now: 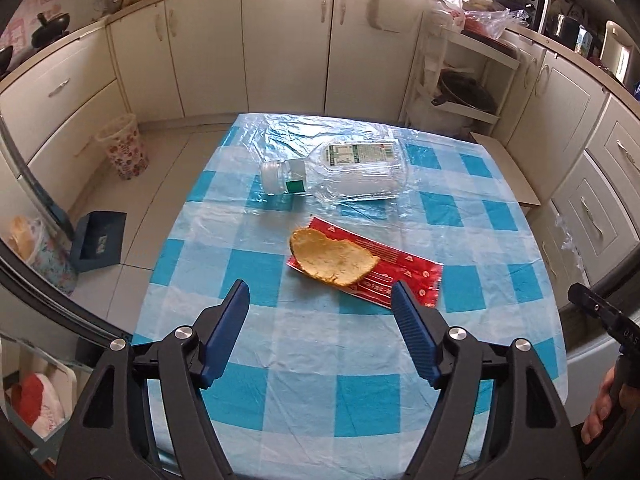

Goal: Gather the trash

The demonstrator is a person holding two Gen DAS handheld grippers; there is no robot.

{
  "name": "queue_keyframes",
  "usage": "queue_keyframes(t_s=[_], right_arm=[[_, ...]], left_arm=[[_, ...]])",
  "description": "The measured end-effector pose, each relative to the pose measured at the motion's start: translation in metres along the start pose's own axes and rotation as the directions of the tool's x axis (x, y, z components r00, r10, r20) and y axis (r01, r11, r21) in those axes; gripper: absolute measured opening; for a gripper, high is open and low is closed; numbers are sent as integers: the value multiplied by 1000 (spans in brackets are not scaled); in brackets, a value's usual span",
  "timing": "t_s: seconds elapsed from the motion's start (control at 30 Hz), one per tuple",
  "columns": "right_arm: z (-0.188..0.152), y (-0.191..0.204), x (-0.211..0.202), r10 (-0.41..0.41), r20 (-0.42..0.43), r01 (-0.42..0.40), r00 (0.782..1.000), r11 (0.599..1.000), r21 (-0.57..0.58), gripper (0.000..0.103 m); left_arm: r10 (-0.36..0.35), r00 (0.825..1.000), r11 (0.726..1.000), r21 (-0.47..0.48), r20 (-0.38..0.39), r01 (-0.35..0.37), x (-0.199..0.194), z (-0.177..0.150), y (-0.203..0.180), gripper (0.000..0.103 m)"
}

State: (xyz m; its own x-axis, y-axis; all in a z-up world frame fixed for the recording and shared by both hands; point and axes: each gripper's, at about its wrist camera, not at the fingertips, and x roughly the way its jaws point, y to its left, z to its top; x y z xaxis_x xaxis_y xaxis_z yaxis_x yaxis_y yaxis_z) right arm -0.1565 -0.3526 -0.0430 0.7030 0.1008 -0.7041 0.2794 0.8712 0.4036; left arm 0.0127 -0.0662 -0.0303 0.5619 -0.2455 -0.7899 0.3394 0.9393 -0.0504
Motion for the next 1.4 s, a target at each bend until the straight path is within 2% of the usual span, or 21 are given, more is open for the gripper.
queue_keyframes(t_s=[0.1,0.27,0.5,0.83,1.03,1.2,1.27,1.3,1.37,1.4], right_arm=[[0,35,15,20,-46,-25,999,993,-112,63],[-6,89,48,10,-132,-48,991,957,-286,63],[-12,135,99,-45,-200,-62,979,864,-500,63],[-11,148,134,-12,-235,-109,972,861,-496,63],[-8,147,150,-9,-254,-121,967,864,-489,63],[-5,151,161,-6,-251,-125,968,856,-501,63],[-2,152,164,0,-250,-129,968,855,-502,63],[-1,153,165,1,-249,-130,968,855,-502,63],[0,155,167,2,-250,-133,968,852,-506,63],[-1,156,168,-3,-249,-129,969,848,-514,63]], left_arm=[[-5,1000,1000,-20,-31,4,16,5,11,71],[10,995,999,-47,-98,-14,53,13,24,71],[23,991,998,-50,-132,-30,82,24,31,71],[-1,986,997,-79,-170,-12,112,35,34,71],[-14,986,999,-53,-167,5,119,39,24,71],[-10,985,999,-33,-172,4,122,43,19,57],[-11,983,1000,-22,-181,7,123,44,17,39],[-12,983,1000,-15,-185,9,123,44,15,34],[-17,982,1000,-5,-187,16,120,43,13,17],[-19,983,1000,-2,-184,19,118,42,12,16]])
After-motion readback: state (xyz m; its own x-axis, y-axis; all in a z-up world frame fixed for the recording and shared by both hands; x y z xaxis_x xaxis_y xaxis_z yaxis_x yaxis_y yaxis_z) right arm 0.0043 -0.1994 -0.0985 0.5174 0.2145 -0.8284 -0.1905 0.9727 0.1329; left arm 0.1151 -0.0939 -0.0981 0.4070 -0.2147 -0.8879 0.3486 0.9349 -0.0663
